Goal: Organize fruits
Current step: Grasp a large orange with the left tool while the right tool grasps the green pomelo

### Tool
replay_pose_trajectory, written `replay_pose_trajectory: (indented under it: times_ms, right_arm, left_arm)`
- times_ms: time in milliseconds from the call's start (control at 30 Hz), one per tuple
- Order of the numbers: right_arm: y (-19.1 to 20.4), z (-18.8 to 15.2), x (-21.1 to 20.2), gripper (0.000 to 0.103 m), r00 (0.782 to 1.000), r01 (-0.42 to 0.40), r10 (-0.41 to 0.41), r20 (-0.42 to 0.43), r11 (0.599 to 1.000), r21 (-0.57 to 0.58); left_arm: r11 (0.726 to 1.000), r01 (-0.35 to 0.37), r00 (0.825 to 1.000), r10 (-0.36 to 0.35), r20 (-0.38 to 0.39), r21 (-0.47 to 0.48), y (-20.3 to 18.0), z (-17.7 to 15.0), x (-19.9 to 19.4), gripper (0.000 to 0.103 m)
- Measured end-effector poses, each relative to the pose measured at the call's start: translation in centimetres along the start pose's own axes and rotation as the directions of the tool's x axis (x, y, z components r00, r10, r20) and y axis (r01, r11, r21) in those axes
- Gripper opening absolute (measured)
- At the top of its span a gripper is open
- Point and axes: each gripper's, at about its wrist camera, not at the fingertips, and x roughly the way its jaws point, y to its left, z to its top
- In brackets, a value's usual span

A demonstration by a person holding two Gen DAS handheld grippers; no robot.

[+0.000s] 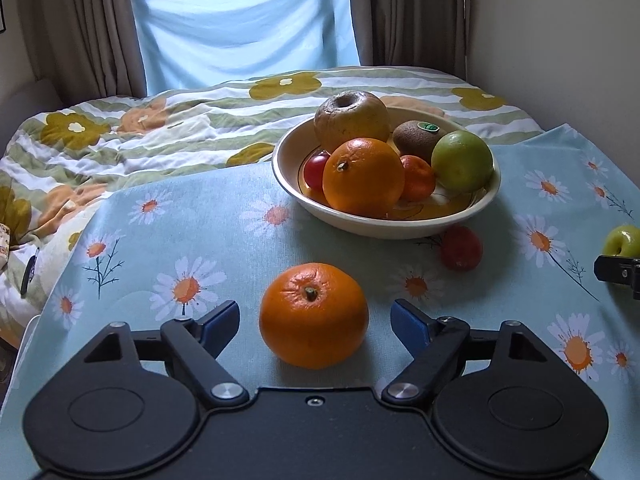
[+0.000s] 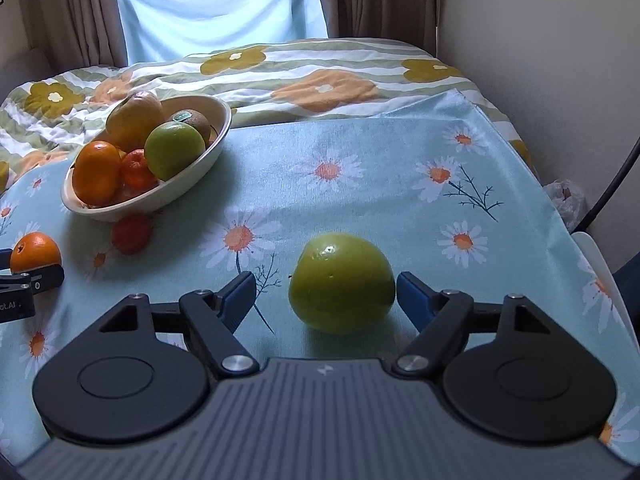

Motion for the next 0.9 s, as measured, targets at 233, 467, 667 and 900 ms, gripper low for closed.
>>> replay_pose_trajectory:
  times_ms: [233,467,667,900]
  right_arm:
    - [-0.2,0.2,0.5,0.088,1.000,-0.002,0.002,-0.013,1.000,0.014]
    - [-0.6,0.3,0.8,0.078,1.000,0.005,-0.004,-0.014,1.000,0.018]
    - [-0.8,0.3,0.7,0.073,1.000,0.000,0.000,-0.015,1.000,0.018]
    - [-1.0,0.3,0.7,0.071,1.000,0.000,0.001,-0.012,1.000,0.009]
  left_arm:
    - [1.000,-0.013,0.999,0.014,-0.034,0.015,-0.2,0.0,0.6,0.064]
    - [1.000,-0.010,0.999,0.010,-0.039,0.017,-0.1,-0.2,0.3,0.063]
    - [1.000,0.004,0.999,-0.004,-0.032,0.013,-0.3,-0.9,-0.4,0.063]
    - [1.000,0.002,1.000,-0.002,-0.029,0.001,-0.4,-1.3,-0.8,0.063]
